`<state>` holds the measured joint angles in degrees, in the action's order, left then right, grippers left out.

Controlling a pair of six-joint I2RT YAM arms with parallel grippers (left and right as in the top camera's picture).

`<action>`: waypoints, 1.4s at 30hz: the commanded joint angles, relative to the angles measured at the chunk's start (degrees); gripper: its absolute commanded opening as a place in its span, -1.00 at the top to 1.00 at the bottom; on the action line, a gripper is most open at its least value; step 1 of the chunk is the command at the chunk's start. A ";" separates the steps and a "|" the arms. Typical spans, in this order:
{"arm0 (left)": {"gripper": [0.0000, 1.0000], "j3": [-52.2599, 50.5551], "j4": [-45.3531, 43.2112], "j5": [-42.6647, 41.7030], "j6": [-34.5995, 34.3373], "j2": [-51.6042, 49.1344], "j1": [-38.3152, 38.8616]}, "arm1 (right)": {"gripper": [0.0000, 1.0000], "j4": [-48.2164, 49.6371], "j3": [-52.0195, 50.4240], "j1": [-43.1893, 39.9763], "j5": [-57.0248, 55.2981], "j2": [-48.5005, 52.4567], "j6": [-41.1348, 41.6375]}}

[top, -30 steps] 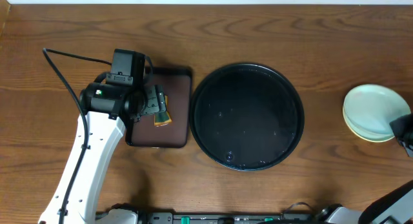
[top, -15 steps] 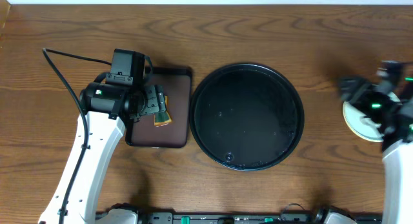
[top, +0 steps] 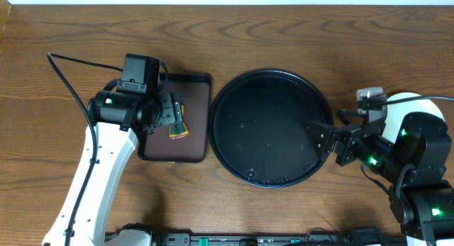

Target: Clean dirty plates on tray and stack at the side

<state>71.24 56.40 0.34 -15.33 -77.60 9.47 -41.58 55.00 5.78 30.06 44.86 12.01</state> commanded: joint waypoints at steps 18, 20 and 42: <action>-0.67 1.01 0.11 0.13 0.28 0.02 -0.20 | -0.99 19.87 -41.31 -2.16 -3.45 -42.84 -13.75; -0.67 1.01 0.11 0.13 0.28 0.02 -0.20 | -0.99 26.23 -45.18 -2.16 -2.60 -44.68 -13.79; -0.67 1.01 0.11 0.13 0.28 0.02 -0.20 | -0.98 39.17 -54.69 -2.73 -3.21 -44.33 -14.01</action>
<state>71.26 56.42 0.34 -15.33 -77.62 9.47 -2.15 0.38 3.40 26.74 0.73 -1.56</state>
